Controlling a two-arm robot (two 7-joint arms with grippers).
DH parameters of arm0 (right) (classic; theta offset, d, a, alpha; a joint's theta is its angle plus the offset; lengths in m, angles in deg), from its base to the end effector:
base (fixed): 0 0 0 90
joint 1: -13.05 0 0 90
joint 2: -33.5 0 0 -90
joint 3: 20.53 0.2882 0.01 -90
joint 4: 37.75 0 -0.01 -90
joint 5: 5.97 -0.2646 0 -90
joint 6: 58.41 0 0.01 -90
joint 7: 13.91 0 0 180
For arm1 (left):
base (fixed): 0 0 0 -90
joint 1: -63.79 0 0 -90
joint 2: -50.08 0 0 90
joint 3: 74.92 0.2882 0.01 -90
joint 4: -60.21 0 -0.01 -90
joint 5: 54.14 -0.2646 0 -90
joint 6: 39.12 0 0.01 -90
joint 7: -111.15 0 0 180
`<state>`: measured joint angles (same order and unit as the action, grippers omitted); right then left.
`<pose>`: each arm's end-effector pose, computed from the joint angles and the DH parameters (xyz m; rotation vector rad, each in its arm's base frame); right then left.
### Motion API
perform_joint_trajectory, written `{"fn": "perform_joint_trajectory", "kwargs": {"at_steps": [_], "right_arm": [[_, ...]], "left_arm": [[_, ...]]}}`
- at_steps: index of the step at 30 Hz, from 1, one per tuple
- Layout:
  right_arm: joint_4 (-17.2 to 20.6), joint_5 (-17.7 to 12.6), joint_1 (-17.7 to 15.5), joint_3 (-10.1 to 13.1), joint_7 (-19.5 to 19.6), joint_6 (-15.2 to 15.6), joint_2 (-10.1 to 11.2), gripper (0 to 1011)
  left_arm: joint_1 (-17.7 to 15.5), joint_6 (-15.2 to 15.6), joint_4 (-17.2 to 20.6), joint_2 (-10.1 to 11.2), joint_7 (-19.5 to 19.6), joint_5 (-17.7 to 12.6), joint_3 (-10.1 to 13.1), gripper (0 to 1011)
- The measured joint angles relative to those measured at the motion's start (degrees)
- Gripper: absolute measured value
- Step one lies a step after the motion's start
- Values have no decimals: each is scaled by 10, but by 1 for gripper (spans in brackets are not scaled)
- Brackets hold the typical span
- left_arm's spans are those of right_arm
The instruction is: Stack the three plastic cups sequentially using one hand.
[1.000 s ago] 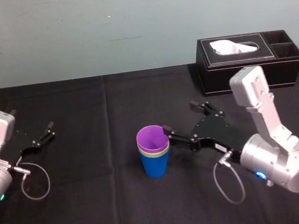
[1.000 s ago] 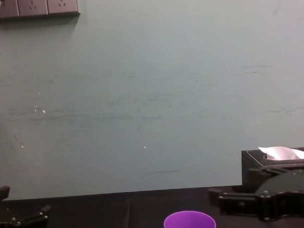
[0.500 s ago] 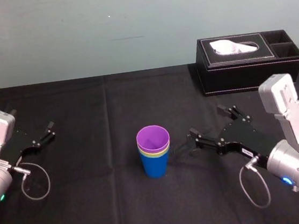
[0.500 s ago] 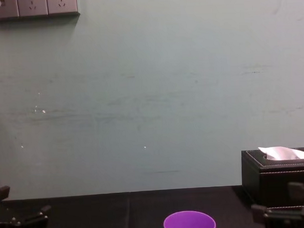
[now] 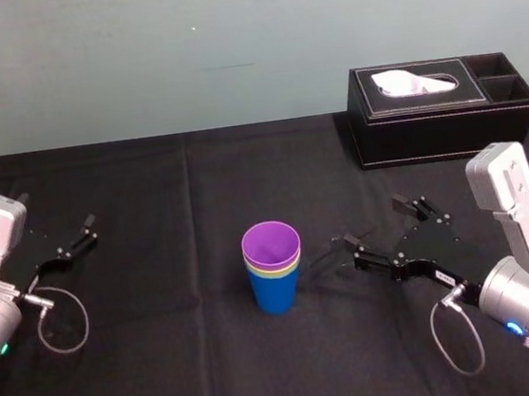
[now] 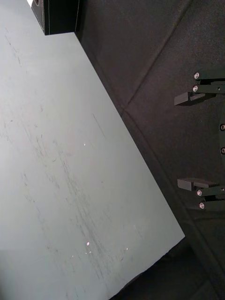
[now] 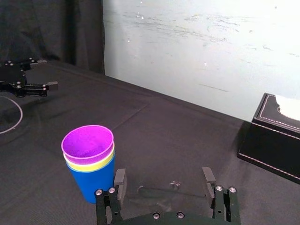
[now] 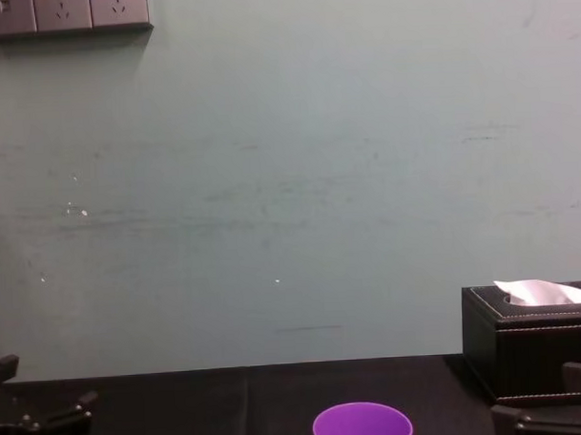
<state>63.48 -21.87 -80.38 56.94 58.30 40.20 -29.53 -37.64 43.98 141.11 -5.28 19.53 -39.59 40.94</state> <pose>0.2594 -0.0568 -0.2631 -0.2183 -0.0227 -0.9889 0.3160 0.0933 -0.2924 0.3045 -0.2849 1.2480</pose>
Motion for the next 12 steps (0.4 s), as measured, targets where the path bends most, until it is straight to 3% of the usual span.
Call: {"fn": "perform_joint_trajectory", "kwargs": {"at_steps": [12], "right_arm": [[1, 0, 1, -1, 0, 1, 0, 1000]], "left_arm": [[0, 0, 0, 0, 0, 0, 0, 1010]]}}
